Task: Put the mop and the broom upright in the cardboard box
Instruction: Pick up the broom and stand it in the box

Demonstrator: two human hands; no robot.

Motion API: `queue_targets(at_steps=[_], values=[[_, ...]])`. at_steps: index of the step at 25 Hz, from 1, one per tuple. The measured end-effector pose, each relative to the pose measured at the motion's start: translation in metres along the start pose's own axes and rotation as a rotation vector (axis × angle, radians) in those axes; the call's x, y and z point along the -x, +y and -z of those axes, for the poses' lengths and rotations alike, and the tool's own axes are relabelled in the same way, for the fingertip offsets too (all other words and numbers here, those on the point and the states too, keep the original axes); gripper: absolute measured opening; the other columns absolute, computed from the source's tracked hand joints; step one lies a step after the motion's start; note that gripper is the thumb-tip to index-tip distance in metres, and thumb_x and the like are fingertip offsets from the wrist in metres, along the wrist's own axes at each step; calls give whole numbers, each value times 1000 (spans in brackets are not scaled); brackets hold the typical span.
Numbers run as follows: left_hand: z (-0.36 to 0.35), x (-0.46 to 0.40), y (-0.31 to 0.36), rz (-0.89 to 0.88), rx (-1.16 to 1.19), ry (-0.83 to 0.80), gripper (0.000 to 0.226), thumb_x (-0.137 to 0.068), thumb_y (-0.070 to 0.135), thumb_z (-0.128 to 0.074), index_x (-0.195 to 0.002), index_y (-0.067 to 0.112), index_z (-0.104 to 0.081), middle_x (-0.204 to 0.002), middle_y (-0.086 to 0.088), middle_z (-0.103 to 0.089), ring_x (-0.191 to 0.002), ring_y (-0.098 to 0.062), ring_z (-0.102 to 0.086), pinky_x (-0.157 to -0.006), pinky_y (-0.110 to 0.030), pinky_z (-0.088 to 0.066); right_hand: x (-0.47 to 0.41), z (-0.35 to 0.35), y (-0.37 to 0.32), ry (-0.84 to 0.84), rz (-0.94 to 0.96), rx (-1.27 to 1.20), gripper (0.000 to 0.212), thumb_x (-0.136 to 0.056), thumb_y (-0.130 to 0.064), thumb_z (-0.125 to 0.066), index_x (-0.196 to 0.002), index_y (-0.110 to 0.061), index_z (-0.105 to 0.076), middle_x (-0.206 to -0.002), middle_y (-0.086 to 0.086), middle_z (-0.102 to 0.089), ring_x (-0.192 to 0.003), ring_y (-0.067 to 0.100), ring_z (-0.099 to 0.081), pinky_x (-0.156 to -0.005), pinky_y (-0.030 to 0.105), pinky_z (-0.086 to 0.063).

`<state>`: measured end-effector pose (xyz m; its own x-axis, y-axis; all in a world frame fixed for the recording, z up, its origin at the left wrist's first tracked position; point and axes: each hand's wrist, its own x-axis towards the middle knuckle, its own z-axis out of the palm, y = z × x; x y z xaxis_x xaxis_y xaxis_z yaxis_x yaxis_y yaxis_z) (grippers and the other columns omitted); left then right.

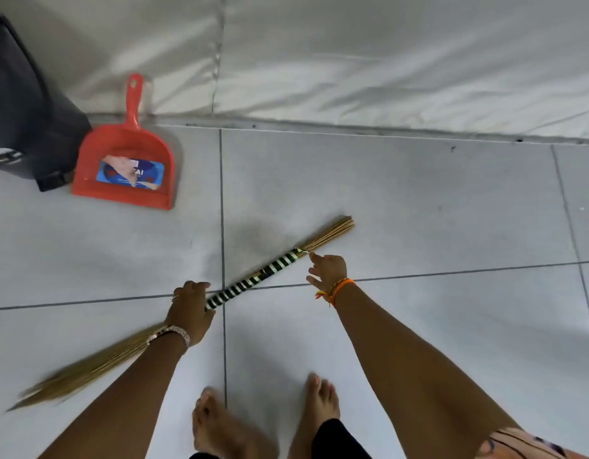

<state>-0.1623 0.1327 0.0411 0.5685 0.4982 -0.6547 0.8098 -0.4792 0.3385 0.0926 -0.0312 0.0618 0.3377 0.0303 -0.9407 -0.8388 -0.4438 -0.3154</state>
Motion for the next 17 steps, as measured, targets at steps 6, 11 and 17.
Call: queue_targets(at_steps=[6, 11, 17], values=[[-84, -71, -22, -166, -22, 43, 48, -70, 17, -81, -112, 6, -62, -109, -16, -59, -98, -37, -56, -81, -45, -51, -108, -14, 20, 123, 29, -14, 30, -82, -23, -71, -101, -2, -60, -85, 17, -64, -79, 27, -65, -86, 42, -58], [-87, -51, -12, -153, -184, 86, 53, -49, -1, -88, -96, -1, -63, -85, -19, -64, -69, -36, -64, -54, -40, -55, -103, -23, 14, 96, 73, 39, 31, -79, -29, -76, -89, -2, -64, -74, 11, -62, -63, 23, -63, -70, 35, -61], [3, 10, 33, -59, 24, 200, 41, -71, -9, -65, -106, 8, -51, -81, -12, -65, -70, -29, -67, -59, -39, -57, 23, -39, -79, -89, 231, 28, 26, -84, -7, -69, -103, 4, -55, -96, 19, -66, -100, 37, -68, -79, 46, -59]])
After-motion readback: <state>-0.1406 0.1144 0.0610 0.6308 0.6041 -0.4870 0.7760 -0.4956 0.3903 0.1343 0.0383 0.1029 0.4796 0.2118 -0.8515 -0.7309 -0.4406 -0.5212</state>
